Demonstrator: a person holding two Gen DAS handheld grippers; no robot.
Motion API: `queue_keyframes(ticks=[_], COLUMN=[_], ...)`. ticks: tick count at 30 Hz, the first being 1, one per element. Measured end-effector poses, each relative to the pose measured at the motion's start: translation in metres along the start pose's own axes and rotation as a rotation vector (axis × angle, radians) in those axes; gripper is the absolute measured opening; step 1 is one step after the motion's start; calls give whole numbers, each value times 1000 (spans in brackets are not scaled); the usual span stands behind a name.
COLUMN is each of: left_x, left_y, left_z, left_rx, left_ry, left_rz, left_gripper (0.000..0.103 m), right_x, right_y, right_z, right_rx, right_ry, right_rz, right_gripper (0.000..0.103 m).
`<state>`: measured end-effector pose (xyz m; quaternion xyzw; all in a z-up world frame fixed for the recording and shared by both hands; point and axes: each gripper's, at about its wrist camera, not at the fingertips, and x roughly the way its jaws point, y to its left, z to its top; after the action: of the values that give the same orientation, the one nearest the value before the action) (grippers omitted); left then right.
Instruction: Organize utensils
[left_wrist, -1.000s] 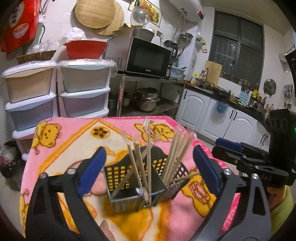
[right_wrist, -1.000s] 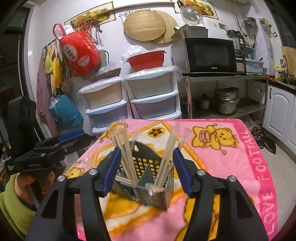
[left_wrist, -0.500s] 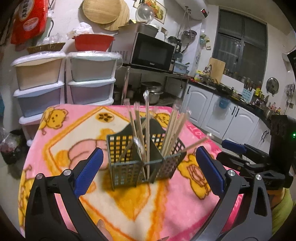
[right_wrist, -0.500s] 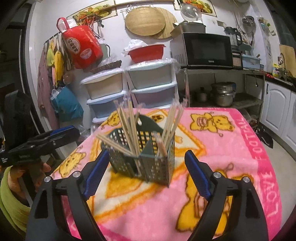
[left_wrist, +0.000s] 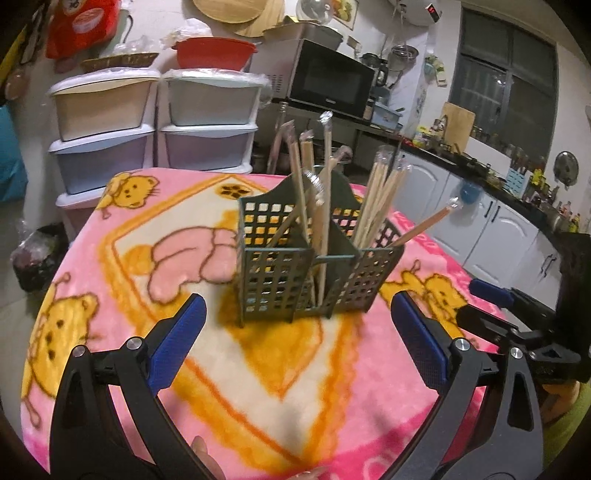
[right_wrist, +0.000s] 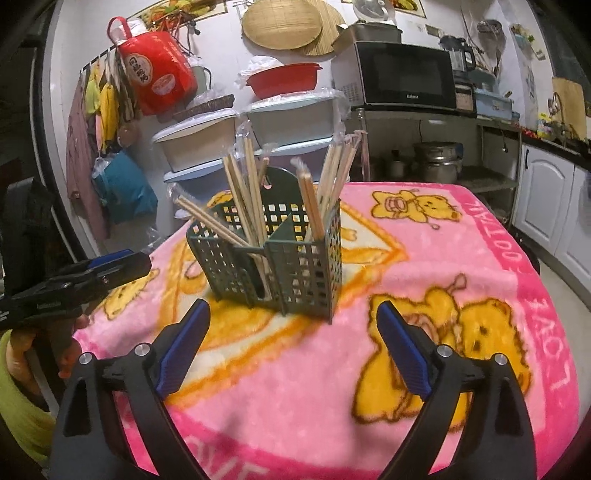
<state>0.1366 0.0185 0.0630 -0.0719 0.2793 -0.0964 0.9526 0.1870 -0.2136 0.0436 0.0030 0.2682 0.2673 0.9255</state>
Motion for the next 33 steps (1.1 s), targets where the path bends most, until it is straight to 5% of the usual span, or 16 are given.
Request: queue_keyframes(ticks=[14,21,33], left_x=[2,2,6], left_y=[-2,-7,-7], left_z=[-31,-40,-47], left_rx=[34,44,35], left_ry=[-111,-159,-165], left_rz=[134,118,95], left_gripper=[92,92,92], right_x=[-2,-11,-8], right_y=[-1,0,6], right_z=[-33,-38,-43], right_rx=[-19,-23,-46], right_ry=[-140,-230,-226], right_rz=[-97,-110,-120], right_gripper=[96,96,96])
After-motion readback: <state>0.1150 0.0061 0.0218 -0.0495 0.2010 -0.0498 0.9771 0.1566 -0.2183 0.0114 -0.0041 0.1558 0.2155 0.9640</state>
